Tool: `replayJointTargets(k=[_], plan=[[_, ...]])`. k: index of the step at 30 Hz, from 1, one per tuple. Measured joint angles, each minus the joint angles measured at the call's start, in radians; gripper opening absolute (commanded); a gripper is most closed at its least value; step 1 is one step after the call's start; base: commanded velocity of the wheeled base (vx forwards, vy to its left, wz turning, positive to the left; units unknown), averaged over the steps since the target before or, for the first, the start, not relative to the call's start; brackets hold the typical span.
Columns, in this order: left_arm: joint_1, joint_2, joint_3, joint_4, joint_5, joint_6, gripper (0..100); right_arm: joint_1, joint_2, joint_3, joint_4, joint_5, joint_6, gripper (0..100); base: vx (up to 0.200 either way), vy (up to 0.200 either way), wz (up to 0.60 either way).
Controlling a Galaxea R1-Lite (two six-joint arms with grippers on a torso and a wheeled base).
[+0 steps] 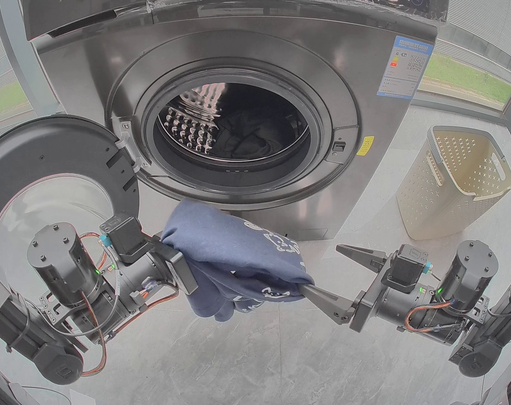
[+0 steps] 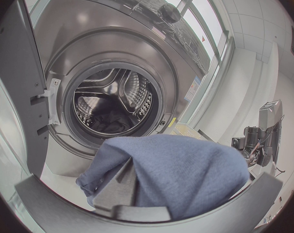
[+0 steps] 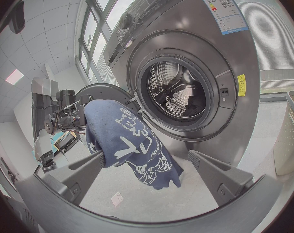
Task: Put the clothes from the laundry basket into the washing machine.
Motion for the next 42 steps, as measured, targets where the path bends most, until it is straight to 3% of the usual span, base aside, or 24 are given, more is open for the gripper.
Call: replayJointTargets(k=[4,9,17,34,42], plan=[[0.004,-0.004,0.031,-0.016,-0.004,0.004,0,-0.003,-0.006,-0.001,0.000,-0.013,0.000,100,0.000,0.000,0.00],[0.006,-0.003,0.043,-0.049,-0.004,0.001,0,-0.019,-0.006,-0.038,0.000,-0.087,0.011,100,0.000,0.000,0.00],[0.022,-0.003,0.027,-0.053,0.003,0.000,0,-0.080,0.037,-0.082,-0.001,-0.141,0.034,100,0.000,0.000,0.00],[0.021,-0.003,0.060,-0.058,0.009,0.005,0,-0.090,0.077,-0.107,0.001,-0.154,0.039,100,0.000,0.000,0.00],[0.010,0.003,0.060,-0.056,0.012,0.007,0,-0.082,0.079,-0.100,0.000,-0.154,0.041,100,0.200,0.000,0.00]])
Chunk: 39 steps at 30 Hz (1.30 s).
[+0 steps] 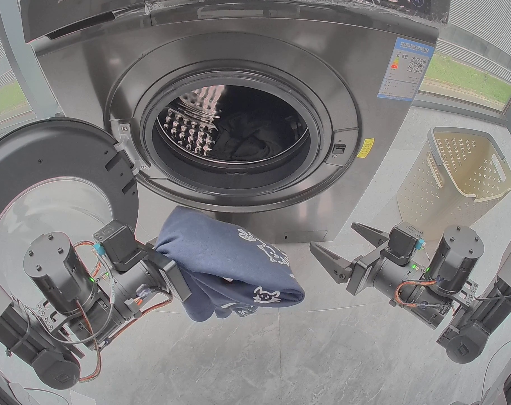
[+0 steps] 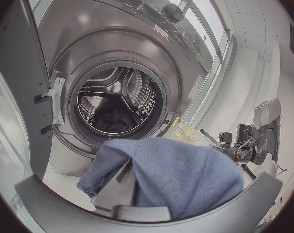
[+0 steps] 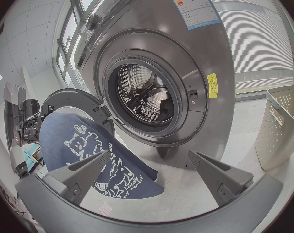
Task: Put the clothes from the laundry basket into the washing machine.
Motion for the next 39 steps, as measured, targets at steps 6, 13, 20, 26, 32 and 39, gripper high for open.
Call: replayJointTargets(k=[6,13,20,26,32,39], plan=[[-0.002,0.002,0.002,0.000,-0.002,0.002,0,-0.001,0.001,0.000,0.000,0.000,-0.001,100,0.200,0.000,0.00],[-0.005,0.007,0.004,0.000,-0.004,0.002,0,-0.001,0.007,0.013,0.001,0.000,-0.001,100,0.200,0.000,0.00],[-0.004,0.016,-0.005,0.000,-0.003,0.005,0,0.007,0.009,0.072,0.002,0.009,-0.012,100,0.086,0.000,0.00],[0.005,0.040,-0.037,0.001,0.031,0.040,0,0.083,0.002,0.151,0.001,0.025,-0.025,100,0.000,0.000,0.00],[0.009,0.110,-0.163,0.005,0.074,0.047,0,0.158,-0.006,0.197,0.001,0.028,-0.026,100,0.000,0.000,0.00],[0.027,0.238,-0.350,0.029,0.083,0.049,0,0.193,-0.008,0.211,0.000,0.026,-0.026,100,0.000,0.000,0.00]])
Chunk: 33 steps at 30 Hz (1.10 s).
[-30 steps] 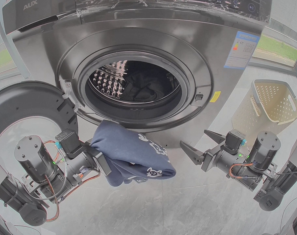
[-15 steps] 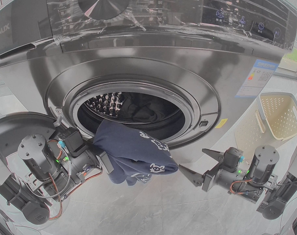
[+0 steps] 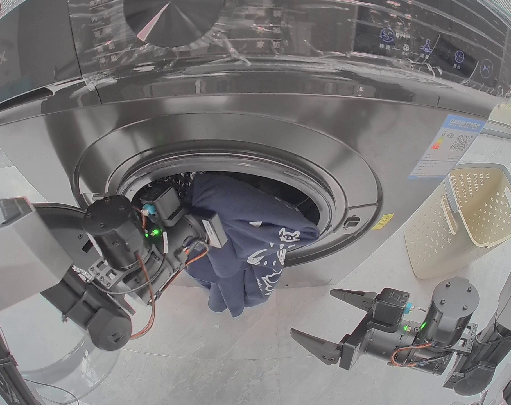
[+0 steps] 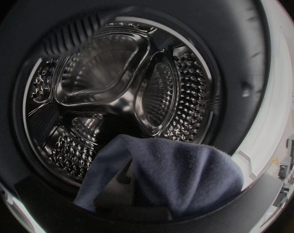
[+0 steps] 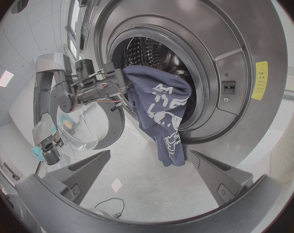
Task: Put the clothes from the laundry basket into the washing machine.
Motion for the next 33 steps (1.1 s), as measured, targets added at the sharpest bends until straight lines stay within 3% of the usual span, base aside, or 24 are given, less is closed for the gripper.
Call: replayJointTargets(k=[12,23,27,33], plan=[[0.065,0.224,-0.329,0.053,0.043,0.003,0,-0.001,0.022,-0.030,0.000,-0.051,0.005,100,0.000,0.000,0.00],[0.107,0.356,-0.612,0.190,0.050,0.004,0,-0.003,0.037,-0.053,0.000,-0.069,0.010,100,0.000,0.000,0.00],[0.121,0.390,-0.729,0.251,0.061,0.004,0,-0.014,0.048,-0.082,0.000,-0.156,0.025,100,0.000,0.000,0.00],[0.133,0.427,-0.887,0.346,0.074,0.003,0,-0.019,0.077,-0.150,0.002,-0.360,0.066,100,0.000,0.000,0.00]])
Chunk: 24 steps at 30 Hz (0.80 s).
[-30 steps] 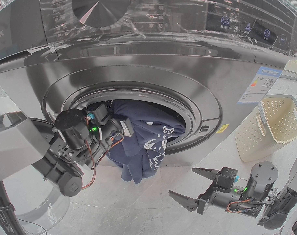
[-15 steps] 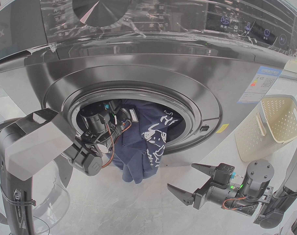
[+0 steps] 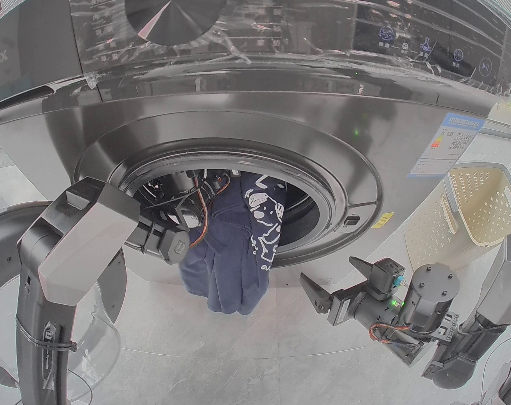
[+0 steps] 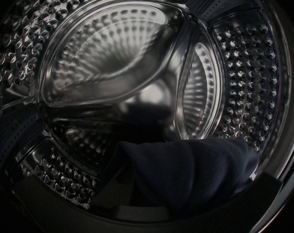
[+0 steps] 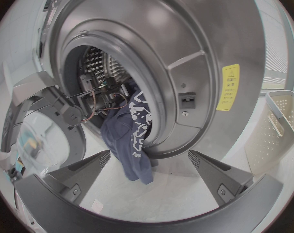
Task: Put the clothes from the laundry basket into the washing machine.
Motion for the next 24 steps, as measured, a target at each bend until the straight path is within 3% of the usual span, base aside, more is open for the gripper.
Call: replayJointTargets(k=[6,11,12,18,24], plan=[[0.006,0.024,-0.137,0.071,0.011,0.000,0,0.013,0.033,-0.044,0.001,-0.097,0.025,100,0.000,0.000,0.00],[0.007,0.049,-0.216,0.101,0.017,-0.002,0,0.014,0.049,-0.074,0.002,-0.126,0.029,100,0.000,0.000,0.00],[0.007,0.054,-0.234,0.107,0.018,-0.006,100,0.014,0.051,-0.077,0.002,-0.127,0.031,100,0.000,0.000,0.00],[0.003,0.069,-0.276,0.123,0.024,-0.023,100,0.016,0.064,-0.087,0.001,-0.129,0.036,100,0.000,0.000,0.00],[-0.003,0.056,-0.167,0.121,0.033,-0.029,100,0.016,0.069,-0.089,0.001,-0.129,0.036,100,0.000,0.000,0.00]])
